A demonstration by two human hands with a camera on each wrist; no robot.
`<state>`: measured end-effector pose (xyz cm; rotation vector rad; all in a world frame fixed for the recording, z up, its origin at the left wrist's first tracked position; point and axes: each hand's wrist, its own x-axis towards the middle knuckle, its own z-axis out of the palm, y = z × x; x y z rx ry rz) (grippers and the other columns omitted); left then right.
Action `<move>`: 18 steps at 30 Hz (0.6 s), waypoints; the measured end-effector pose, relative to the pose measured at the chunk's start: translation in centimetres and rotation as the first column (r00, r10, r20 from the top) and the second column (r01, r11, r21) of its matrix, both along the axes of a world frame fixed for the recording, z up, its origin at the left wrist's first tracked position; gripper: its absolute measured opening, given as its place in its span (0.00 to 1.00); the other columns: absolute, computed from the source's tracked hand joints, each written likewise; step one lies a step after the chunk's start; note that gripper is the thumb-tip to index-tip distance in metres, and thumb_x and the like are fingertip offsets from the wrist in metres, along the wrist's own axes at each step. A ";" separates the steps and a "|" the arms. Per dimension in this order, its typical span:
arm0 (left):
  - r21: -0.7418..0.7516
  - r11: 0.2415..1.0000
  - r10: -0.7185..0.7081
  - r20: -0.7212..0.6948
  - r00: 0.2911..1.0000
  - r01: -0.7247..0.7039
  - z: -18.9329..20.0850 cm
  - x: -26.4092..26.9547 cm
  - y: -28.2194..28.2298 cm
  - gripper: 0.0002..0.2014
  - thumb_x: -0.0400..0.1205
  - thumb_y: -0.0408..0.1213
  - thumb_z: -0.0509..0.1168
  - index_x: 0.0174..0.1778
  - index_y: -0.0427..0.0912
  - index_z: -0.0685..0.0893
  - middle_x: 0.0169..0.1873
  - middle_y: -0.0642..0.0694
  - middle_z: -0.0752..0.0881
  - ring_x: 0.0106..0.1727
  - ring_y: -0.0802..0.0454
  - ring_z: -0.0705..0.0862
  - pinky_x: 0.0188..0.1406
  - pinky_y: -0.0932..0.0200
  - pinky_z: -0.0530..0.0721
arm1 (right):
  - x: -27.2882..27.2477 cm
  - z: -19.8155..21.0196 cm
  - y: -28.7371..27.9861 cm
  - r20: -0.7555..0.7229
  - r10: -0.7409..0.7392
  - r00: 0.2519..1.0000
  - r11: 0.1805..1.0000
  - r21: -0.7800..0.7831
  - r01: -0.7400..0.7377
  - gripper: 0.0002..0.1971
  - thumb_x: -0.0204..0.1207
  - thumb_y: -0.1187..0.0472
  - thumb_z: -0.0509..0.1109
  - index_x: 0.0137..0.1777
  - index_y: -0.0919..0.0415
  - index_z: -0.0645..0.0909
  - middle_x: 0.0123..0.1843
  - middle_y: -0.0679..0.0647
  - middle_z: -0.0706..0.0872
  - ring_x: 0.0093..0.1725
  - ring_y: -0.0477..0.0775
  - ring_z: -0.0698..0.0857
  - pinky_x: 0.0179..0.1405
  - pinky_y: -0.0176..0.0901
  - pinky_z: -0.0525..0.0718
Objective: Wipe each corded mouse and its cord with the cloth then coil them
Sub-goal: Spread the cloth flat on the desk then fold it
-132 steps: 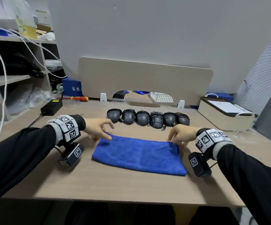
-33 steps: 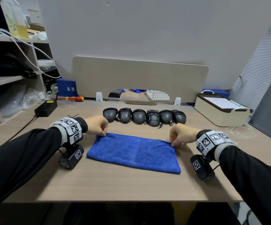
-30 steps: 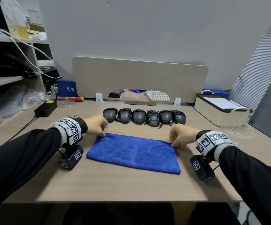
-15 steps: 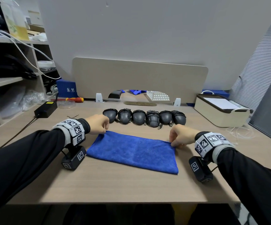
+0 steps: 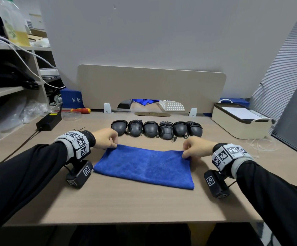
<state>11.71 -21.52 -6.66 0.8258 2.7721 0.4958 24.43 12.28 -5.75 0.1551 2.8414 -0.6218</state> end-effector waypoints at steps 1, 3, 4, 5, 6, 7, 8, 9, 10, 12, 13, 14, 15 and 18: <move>0.069 0.997 0.023 0.022 0.999 -0.024 0.4 0.0 -0.2 0.09 0.83 0.30 0.68 0.38 0.42 0.79 0.36 0.46 0.84 0.33 0.55 0.82 0.29 0.67 0.82 | 0.0 0.4 0.1 -0.084 -0.033 0.996 0.998 -0.061 0.028 0.07 0.73 0.65 0.75 0.37 0.61 0.80 0.36 0.57 0.84 0.33 0.53 0.82 0.26 0.40 0.82; 0.202 0.977 0.060 0.037 0.998 -0.066 2.0 0.1 -1.0 0.07 0.84 0.28 0.67 0.40 0.39 0.80 0.38 0.42 0.85 0.35 0.51 0.84 0.29 0.63 0.86 | 0.0 1.9 0.6 -0.244 -0.138 0.960 0.972 -0.221 0.083 0.11 0.72 0.73 0.73 0.33 0.63 0.76 0.32 0.58 0.81 0.32 0.53 0.82 0.27 0.41 0.83; 0.264 0.962 0.071 0.023 0.997 -0.074 2.9 0.1 -1.3 0.07 0.83 0.27 0.68 0.40 0.38 0.81 0.38 0.41 0.86 0.36 0.48 0.84 0.27 0.62 0.85 | 0.0 2.9 0.8 -0.284 -0.168 0.944 0.957 -0.278 0.086 0.12 0.71 0.76 0.73 0.33 0.63 0.75 0.31 0.58 0.81 0.30 0.53 0.82 0.26 0.42 0.84; 0.322 0.944 0.081 -0.020 0.996 -0.070 3.8 0.2 -1.6 0.06 0.83 0.27 0.68 0.40 0.36 0.81 0.37 0.40 0.86 0.35 0.46 0.85 0.24 0.61 0.85 | 0.2 3.8 0.9 -0.308 -0.170 0.936 0.949 -0.306 0.072 0.13 0.71 0.78 0.73 0.34 0.64 0.75 0.30 0.58 0.81 0.29 0.53 0.82 0.27 0.43 0.84; 0.374 0.926 0.092 -0.077 0.993 -0.057 4.7 0.4 -1.9 0.05 0.82 0.26 0.69 0.41 0.34 0.82 0.37 0.40 0.86 0.33 0.45 0.85 0.22 0.61 0.84 | 0.3 4.8 1.0 -0.332 -0.158 0.930 0.946 -0.322 0.046 0.13 0.70 0.79 0.74 0.34 0.64 0.76 0.30 0.58 0.82 0.28 0.54 0.82 0.28 0.45 0.84; 0.418 0.908 0.102 -0.126 0.987 -0.040 5.6 0.7 -2.1 0.04 0.81 0.25 0.69 0.41 0.31 0.82 0.35 0.40 0.86 0.31 0.47 0.85 0.21 0.61 0.83 | 0.4 5.8 1.0 -0.372 -0.148 0.916 0.942 -0.336 0.016 0.13 0.69 0.80 0.74 0.34 0.64 0.77 0.30 0.58 0.82 0.28 0.54 0.82 0.29 0.46 0.83; 0.457 0.889 0.108 -0.157 0.982 -0.025 6.4 1.0 -2.3 0.04 0.81 0.24 0.70 0.42 0.29 0.82 0.34 0.41 0.85 0.28 0.50 0.84 0.20 0.61 0.82 | 0.6 6.7 1.0 -0.422 -0.143 0.895 0.942 -0.335 -0.007 0.13 0.68 0.80 0.75 0.34 0.65 0.78 0.30 0.58 0.83 0.28 0.54 0.82 0.30 0.46 0.82; 0.485 0.875 0.107 -0.171 0.980 -0.011 7.1 1.3 -2.6 0.04 0.80 0.23 0.70 0.42 0.28 0.82 0.32 0.41 0.86 0.26 0.53 0.84 0.20 0.62 0.82 | 0.7 7.7 0.8 -0.467 -0.138 0.873 0.946 -0.324 -0.024 0.12 0.68 0.80 0.75 0.34 0.65 0.79 0.31 0.58 0.83 0.29 0.53 0.81 0.30 0.44 0.82; 0.501 0.866 0.099 -0.174 0.980 0.001 7.8 1.5 -2.9 0.04 0.80 0.23 0.70 0.42 0.28 0.82 0.31 0.42 0.86 0.25 0.55 0.83 0.21 0.62 0.82 | 0.9 8.5 0.7 -0.502 -0.140 0.854 0.946 -0.322 -0.034 0.13 0.68 0.81 0.75 0.34 0.64 0.79 0.31 0.57 0.83 0.28 0.51 0.81 0.29 0.40 0.82; 0.542 0.840 0.102 -0.178 0.979 0.011 9.0 2.0 -3.6 0.04 0.79 0.23 0.72 0.41 0.30 0.84 0.30 0.45 0.87 0.25 0.55 0.84 0.24 0.64 0.83 | 1.5 9.9 0.6 -0.549 -0.162 0.820 0.937 -0.347 -0.048 0.14 0.69 0.82 0.75 0.33 0.63 0.79 0.30 0.56 0.82 0.27 0.48 0.81 0.28 0.34 0.83; 0.573 0.819 0.111 -0.171 0.979 0.007 9.7 2.2 -3.9 0.04 0.79 0.23 0.72 0.39 0.33 0.85 0.29 0.47 0.88 0.26 0.53 0.85 0.26 0.65 0.83 | 1.8 10.4 0.5 -0.553 -0.159 0.818 0.932 -0.357 -0.060 0.15 0.70 0.82 0.74 0.33 0.62 0.80 0.30 0.56 0.83 0.27 0.47 0.82 0.29 0.33 0.82; 0.599 0.801 0.108 -0.142 0.984 -0.002 10.2 2.4 -4.2 0.05 0.79 0.22 0.72 0.39 0.34 0.85 0.29 0.47 0.88 0.28 0.51 0.85 0.28 0.65 0.84 | 2.1 10.8 0.6 -0.533 -0.146 0.833 0.929 -0.364 -0.071 0.14 0.70 0.81 0.75 0.34 0.62 0.80 0.32 0.58 0.83 0.29 0.49 0.82 0.30 0.32 0.83; 0.613 0.790 0.091 -0.094 0.991 -0.015 10.8 2.7 -4.5 0.05 0.79 0.22 0.72 0.39 0.34 0.85 0.30 0.47 0.89 0.29 0.52 0.85 0.28 0.66 0.84 | 2.5 11.1 0.7 -0.497 -0.123 0.859 0.923 -0.375 -0.084 0.14 0.71 0.81 0.75 0.35 0.63 0.80 0.34 0.59 0.83 0.32 0.52 0.82 0.31 0.33 0.84; 0.655 0.749 -0.001 0.155 0.988 -0.102 11.5 3.5 -5.1 0.03 0.79 0.20 0.69 0.42 0.29 0.84 0.29 0.45 0.88 0.26 0.55 0.85 0.25 0.66 0.83 | 3.5 11.3 1.3 -0.336 -0.090 0.938 0.866 -0.492 -0.093 0.12 0.71 0.78 0.76 0.38 0.62 0.82 0.36 0.60 0.82 0.33 0.55 0.81 0.34 0.39 0.84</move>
